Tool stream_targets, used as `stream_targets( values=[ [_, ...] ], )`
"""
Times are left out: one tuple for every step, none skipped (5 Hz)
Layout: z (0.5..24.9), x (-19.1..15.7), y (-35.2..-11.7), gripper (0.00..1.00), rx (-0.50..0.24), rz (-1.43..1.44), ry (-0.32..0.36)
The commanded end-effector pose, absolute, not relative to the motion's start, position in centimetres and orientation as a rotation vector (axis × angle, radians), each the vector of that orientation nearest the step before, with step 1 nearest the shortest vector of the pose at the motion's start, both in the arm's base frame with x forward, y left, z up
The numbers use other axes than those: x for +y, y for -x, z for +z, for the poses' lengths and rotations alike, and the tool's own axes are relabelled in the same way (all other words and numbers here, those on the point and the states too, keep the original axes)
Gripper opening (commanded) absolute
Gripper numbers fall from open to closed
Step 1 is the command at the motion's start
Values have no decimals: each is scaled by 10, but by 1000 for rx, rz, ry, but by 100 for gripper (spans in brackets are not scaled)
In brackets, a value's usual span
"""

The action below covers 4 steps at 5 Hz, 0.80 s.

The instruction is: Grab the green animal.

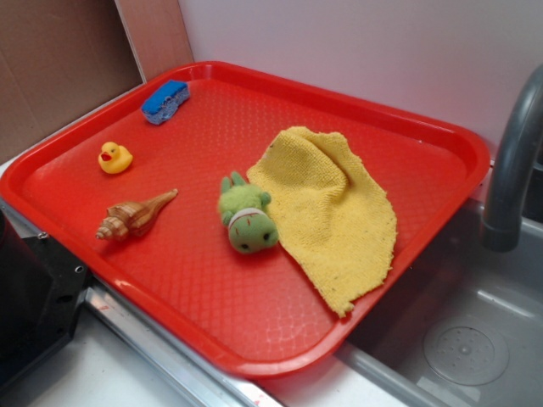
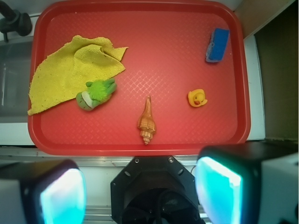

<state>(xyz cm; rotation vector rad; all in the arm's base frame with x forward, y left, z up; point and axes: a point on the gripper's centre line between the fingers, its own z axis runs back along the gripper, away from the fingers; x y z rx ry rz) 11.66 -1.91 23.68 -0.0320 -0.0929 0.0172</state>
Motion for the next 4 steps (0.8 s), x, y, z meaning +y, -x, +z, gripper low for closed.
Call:
stream_targets(
  values=[
    [237,-19,-117,100,-93,17,32],
    [232,-24,-119,100,-113,128,18],
    [224,-30,-126,100,-144,361,13],
    [205,-40,-136,100,-118,559,4]
  ],
)
